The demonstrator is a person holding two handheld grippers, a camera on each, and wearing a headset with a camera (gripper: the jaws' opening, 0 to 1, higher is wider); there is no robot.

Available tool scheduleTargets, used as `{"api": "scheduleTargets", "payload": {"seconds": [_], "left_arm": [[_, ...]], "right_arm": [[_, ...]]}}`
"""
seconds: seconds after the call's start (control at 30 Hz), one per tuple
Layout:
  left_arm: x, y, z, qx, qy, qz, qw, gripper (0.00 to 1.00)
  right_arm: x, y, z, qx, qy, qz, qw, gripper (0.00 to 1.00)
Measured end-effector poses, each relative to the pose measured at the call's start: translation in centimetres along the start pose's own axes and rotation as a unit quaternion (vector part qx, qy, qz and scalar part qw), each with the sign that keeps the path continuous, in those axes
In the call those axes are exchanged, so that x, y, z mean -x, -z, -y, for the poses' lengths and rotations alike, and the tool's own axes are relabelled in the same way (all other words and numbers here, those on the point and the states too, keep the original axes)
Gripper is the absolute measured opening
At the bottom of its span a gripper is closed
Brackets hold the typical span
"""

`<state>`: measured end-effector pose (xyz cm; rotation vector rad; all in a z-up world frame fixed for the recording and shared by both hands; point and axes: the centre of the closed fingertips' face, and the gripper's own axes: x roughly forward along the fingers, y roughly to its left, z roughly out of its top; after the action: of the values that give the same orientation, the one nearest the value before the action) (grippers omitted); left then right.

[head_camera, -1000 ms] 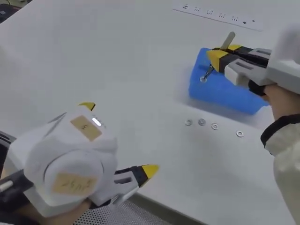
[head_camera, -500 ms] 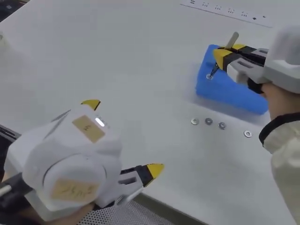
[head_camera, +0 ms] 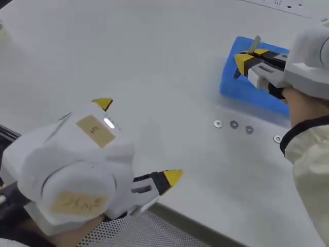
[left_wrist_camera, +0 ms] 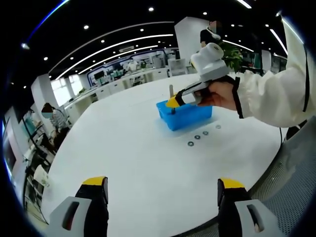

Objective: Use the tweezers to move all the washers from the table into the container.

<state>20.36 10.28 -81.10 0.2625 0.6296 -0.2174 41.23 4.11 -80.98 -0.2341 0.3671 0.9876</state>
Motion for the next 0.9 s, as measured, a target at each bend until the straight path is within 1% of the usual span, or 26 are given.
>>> {"api": "scheduleTargets", "payload": {"seconds": [0.07, 0.13, 0.23, 0.37, 0.57, 0.73, 0.8, 0.9], "left_arm": [[0.0, 0.1, 0.0, 0.001, 0.000, -0.001, 1.0000, 0.94], [0.0, 0.1, 0.0, 0.000, -0.001, -0.002, 1.0000, 0.94], [0.0, 0.1, 0.0, 0.001, -0.001, -0.003, 1.0000, 0.93], [-0.1, 0.2, 0.0, 0.000, 0.000, -0.006, 1.0000, 0.93], [0.0, 0.3, 0.0, 0.000, 0.002, -0.008, 1.0000, 0.92], [0.0, 0.3, 0.0, -0.002, 0.003, -0.008, 1.0000, 0.92], [0.0, 0.3, 0.1, -0.003, 0.004, -0.007, 1.0000, 0.92], [0.0, 0.2, 0.1, -0.003, 0.005, -0.004, 1.0000, 0.92]], "right_arm": [[0.1, 0.3, -0.1, 0.002, 0.000, -0.001, 1.0000, 0.01], [0.1, 0.1, -0.1, -0.001, 0.002, 0.005, 1.0000, 0.01], [0.1, 0.1, -0.3, -0.009, 0.002, 0.006, 0.9999, 0.01], [0.3, 0.0, -0.4, -0.010, 0.004, 0.007, 0.9999, 0.02], [0.5, -0.1, -0.3, -0.030, 0.005, 0.005, 0.9995, 0.02], [1.1, -1.0, -0.2, -0.028, 0.009, 0.016, 0.9994, 0.03], [1.5, -1.6, -0.2, -0.035, 0.009, 0.022, 0.9991, 0.02], [2.6, -2.9, -0.5, -0.050, 0.006, 0.041, 0.9979, 0.02]]}}
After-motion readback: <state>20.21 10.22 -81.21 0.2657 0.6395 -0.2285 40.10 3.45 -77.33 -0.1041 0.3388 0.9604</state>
